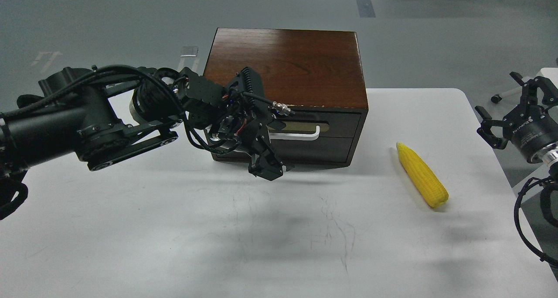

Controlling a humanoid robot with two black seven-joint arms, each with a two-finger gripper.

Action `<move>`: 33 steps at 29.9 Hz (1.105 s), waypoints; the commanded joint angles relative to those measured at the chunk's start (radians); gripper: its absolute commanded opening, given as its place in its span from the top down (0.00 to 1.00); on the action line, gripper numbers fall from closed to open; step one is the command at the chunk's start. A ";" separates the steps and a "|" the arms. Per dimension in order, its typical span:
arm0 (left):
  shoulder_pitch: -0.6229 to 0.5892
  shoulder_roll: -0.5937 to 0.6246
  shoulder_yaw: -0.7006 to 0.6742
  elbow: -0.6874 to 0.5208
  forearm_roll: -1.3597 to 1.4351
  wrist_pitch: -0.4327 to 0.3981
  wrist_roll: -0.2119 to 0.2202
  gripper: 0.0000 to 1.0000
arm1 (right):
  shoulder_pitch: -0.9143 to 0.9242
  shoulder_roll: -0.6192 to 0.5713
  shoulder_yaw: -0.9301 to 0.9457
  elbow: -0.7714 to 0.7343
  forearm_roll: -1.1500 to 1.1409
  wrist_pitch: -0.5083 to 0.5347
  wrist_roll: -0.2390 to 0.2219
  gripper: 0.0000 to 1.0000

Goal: Put corn in drawer with both arms

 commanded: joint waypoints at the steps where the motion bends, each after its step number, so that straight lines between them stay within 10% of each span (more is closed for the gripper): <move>1: 0.000 -0.007 0.001 0.007 0.000 0.000 0.000 0.02 | 0.001 0.000 0.000 0.000 0.000 0.000 0.000 0.00; 33: -0.001 -0.058 0.050 0.081 0.000 0.000 0.000 0.02 | -0.001 -0.005 0.001 0.002 0.000 0.000 0.000 0.00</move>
